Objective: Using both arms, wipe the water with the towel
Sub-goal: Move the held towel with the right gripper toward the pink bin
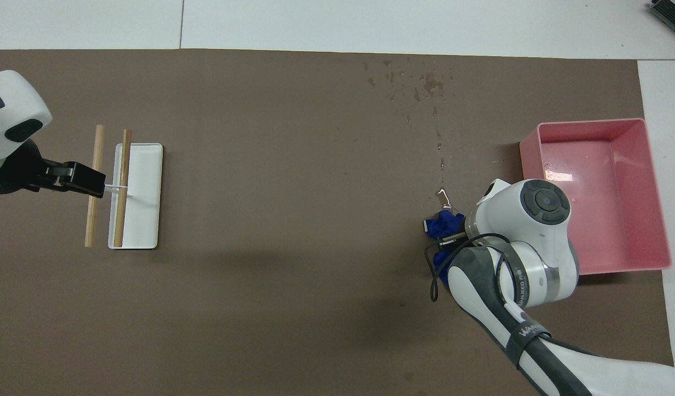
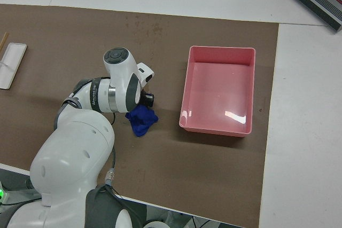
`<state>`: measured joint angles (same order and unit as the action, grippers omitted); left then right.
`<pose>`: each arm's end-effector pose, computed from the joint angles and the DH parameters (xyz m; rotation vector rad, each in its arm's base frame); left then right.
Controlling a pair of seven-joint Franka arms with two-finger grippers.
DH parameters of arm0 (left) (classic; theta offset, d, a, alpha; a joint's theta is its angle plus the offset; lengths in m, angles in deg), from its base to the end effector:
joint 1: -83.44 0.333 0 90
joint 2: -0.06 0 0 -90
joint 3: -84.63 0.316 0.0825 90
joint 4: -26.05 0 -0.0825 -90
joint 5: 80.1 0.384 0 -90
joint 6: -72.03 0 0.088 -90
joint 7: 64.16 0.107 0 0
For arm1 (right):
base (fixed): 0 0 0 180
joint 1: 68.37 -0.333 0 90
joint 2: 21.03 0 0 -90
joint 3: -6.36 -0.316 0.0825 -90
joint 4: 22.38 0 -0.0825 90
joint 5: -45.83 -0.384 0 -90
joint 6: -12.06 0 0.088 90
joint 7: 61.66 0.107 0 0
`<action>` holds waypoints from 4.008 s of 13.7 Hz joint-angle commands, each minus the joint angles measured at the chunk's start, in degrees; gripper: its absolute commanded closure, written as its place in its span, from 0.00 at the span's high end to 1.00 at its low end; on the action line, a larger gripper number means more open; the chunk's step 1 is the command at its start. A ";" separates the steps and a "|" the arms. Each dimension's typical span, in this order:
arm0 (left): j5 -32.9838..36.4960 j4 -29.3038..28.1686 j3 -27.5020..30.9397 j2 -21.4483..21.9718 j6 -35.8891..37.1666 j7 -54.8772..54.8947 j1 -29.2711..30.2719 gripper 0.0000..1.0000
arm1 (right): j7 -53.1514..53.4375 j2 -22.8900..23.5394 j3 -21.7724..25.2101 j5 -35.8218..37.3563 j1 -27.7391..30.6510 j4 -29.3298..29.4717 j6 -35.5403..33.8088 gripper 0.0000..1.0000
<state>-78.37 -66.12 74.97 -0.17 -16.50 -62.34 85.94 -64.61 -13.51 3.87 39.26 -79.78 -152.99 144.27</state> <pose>0.5476 -0.0653 0.6024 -3.0977 0.2437 0.1026 0.5018 0.1266 0.2893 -3.0433 -0.3246 0.1702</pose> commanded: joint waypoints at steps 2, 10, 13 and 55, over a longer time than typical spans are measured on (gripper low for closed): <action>0.73 -0.65 1.39 1.03 0.99 0.11 -1.70 1.00 | -0.74 6.51 -0.59 1.21 0.61 2.71 7.34 0.00; -2.78 0.50 6.59 2.69 1.27 0.46 -4.79 1.00 | -2.23 14.62 -0.50 1.29 1.75 14.41 8.15 0.00; -2.79 -0.74 6.59 3.22 0.11 0.02 -5.05 1.00 | -2.67 15.23 -0.50 1.29 2.10 16.52 7.89 0.00; -2.79 -0.82 6.76 3.31 0.64 0.02 -4.53 1.00 | 4.45 3.04 0.12 -5.57 6.66 29.70 -38.06 0.00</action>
<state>-80.45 -65.38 81.46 1.76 -15.39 -62.26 81.49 -59.98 -7.48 4.14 33.12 -74.75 -124.70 110.26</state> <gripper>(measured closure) 0.000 1.000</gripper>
